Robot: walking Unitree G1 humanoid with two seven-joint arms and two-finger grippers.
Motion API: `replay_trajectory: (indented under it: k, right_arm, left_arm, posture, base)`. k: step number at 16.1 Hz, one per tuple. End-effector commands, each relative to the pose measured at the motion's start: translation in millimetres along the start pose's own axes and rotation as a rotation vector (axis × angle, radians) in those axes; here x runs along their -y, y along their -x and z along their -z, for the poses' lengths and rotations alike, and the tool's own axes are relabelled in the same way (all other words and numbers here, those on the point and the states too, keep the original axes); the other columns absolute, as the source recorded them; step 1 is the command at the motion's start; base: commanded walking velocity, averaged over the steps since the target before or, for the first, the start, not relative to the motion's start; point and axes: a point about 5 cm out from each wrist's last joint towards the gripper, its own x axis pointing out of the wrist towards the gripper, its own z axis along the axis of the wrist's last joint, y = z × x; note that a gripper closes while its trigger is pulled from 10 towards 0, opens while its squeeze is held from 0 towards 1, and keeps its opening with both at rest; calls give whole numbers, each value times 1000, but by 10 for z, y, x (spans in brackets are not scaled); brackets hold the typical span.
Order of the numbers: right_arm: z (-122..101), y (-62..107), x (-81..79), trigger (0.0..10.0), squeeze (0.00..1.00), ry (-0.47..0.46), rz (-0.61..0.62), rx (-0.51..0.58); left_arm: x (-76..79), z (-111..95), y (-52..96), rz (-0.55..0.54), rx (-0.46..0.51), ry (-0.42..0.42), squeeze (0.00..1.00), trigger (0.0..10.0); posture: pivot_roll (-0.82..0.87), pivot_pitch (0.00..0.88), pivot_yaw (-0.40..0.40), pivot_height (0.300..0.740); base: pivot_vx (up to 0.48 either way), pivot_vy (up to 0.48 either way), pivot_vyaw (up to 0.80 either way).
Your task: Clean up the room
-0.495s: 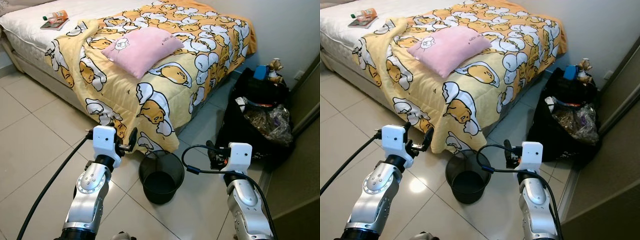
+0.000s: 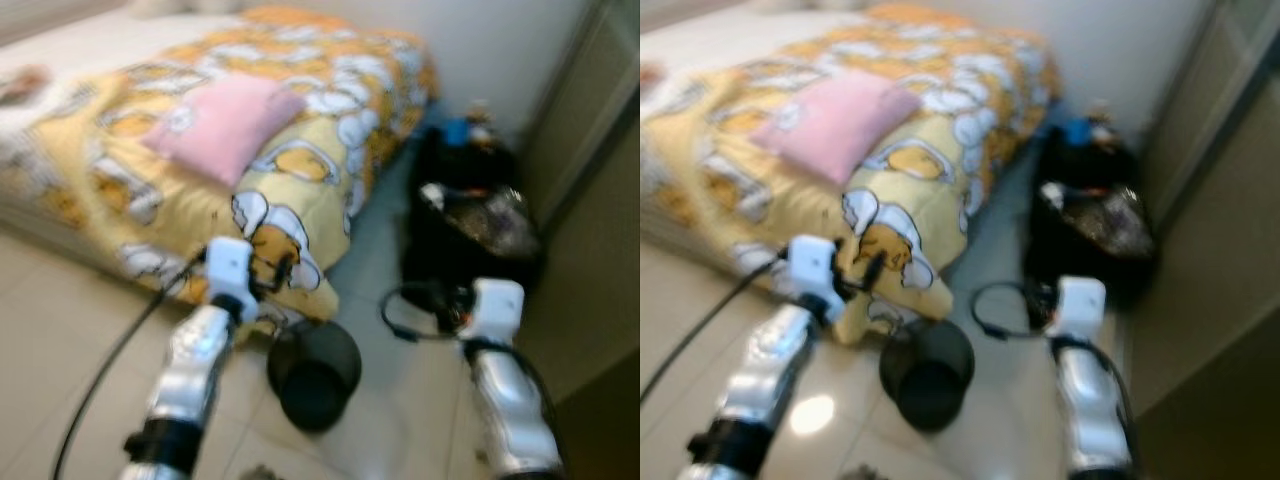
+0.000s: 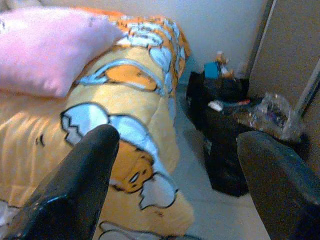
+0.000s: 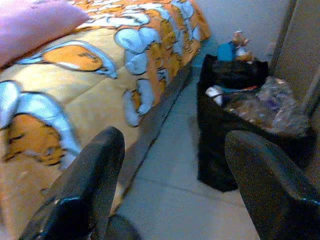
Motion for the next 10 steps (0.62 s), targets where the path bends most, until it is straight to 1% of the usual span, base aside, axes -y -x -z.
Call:
replay_trajectory:
  k: [1,3,4,6,7,8,9,10]
  right_arm:
    - [-22,4,77,10000,0,1,23,7]
    - [-7,11,118,10000,0,13,43,-5]
    - [-29,22,125,10000,0,49,42,22]
    - [-14,41,117,10000,0,43,40,18]
    - [-16,36,113,10000,0,38,40,18]
    - [-21,20,111,10000,0,36,40,21]
    - [-27,6,110,10000,0,37,37,20]
    - [-27,3,106,10000,0,39,31,19]
  left_arm:
    - [18,-40,-29,9,20,-5,0,10000]
    - [-38,-14,-37,-8,10,-4,0,10000]
    - [-64,-23,-40,-22,15,-28,0,10000]
    - [-35,-57,-39,-33,44,-72,0,10000]
    - [-20,-72,-29,-62,62,15,0,10000]
    - [3,-29,-11,-85,51,44,0,10000]
    - [5,1,-6,-90,43,51,0,10000]
    - [-1,-1,-13,-91,43,34,0,10000]
  posture:
    - [-24,0,18,740]
    - [-30,0,22,740]
    - [-30,0,23,740]
    - [-33,0,27,740]
    - [-36,0,30,740]
    - [-32,0,28,740]
    - [-28,0,22,740]
    - [-24,0,19,740]
  base:
    - [0,480,-781]
    - [0,480,-778]
    - [0,480,0]
    - [0,0,0]
    - [461,0,0]
    - [386,285,0]
    - [349,326,0]
    - [326,352,0]
